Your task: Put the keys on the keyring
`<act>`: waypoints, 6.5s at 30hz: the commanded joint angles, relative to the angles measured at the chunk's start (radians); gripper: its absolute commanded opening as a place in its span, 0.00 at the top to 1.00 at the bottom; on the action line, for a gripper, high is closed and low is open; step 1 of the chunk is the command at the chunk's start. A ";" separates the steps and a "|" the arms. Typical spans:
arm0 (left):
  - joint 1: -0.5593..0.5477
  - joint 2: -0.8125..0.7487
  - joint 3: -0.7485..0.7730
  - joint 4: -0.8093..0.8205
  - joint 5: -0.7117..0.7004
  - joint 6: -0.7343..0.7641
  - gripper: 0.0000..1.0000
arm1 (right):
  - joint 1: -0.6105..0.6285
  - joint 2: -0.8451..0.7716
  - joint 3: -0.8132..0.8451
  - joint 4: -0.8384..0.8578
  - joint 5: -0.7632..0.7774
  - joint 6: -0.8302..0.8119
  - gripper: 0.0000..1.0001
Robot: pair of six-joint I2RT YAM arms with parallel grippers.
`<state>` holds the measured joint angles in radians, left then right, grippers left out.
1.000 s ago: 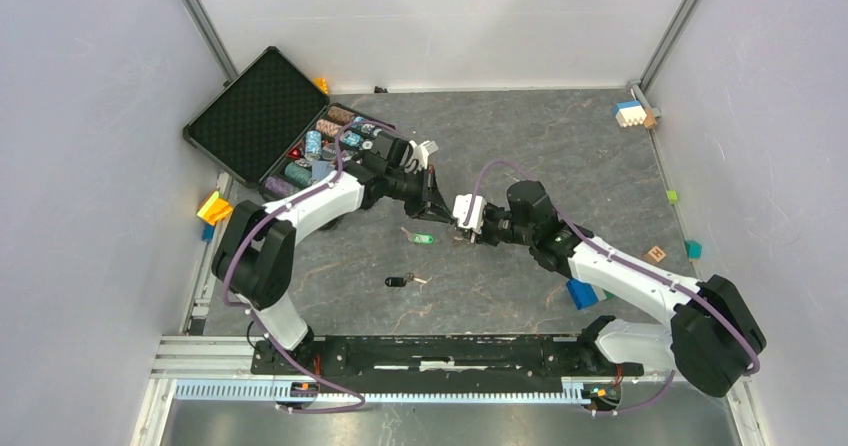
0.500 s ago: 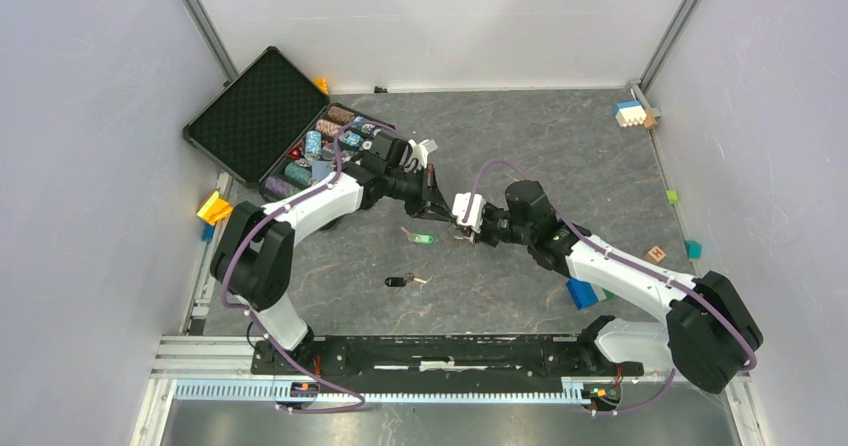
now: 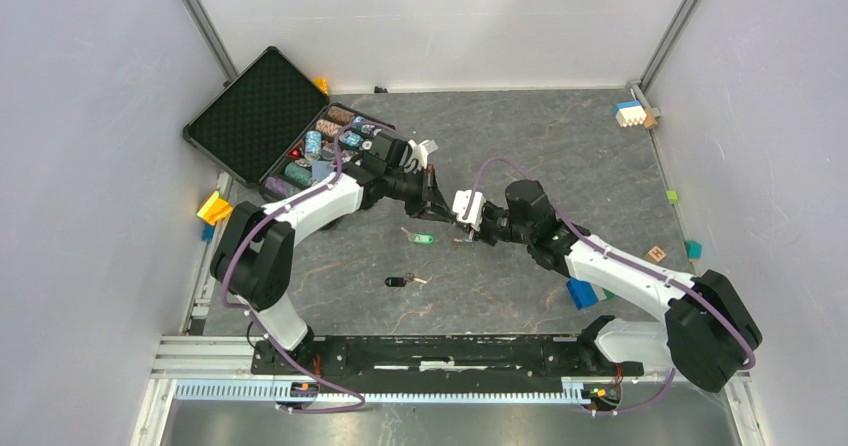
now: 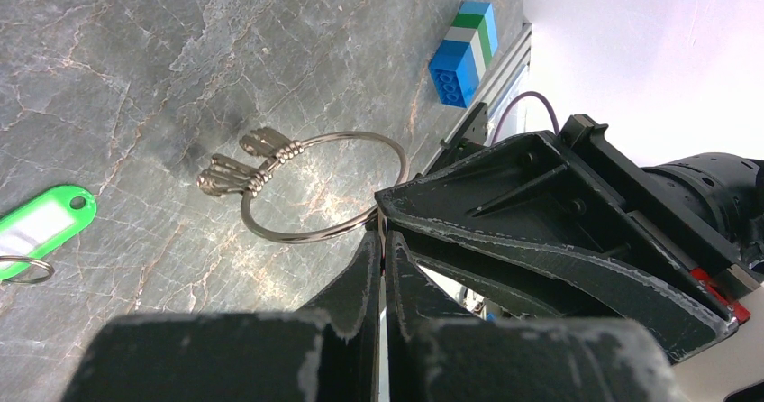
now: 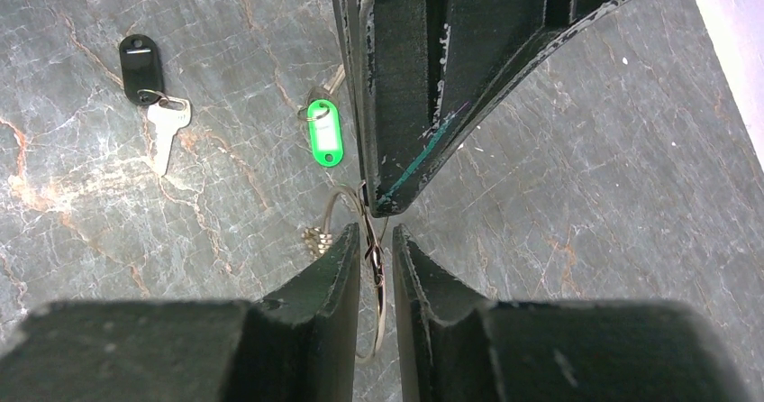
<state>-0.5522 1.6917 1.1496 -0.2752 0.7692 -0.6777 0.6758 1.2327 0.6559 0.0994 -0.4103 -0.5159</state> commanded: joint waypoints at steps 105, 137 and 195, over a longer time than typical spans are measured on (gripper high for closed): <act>0.009 -0.363 -0.228 0.180 -0.158 0.827 0.67 | -0.019 0.024 0.024 0.043 0.001 0.125 1.00; 0.009 -0.135 -0.240 -0.184 -0.272 2.068 0.53 | -0.058 -0.079 -0.015 0.030 -0.017 0.055 1.00; -0.086 0.174 0.146 -0.596 -0.358 2.411 0.83 | -0.155 -0.056 -0.021 0.028 -0.084 0.070 1.00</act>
<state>-0.6319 1.9030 1.2846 -0.8558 0.4099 1.7428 0.5270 1.1759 0.6312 0.0959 -0.4747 -0.4500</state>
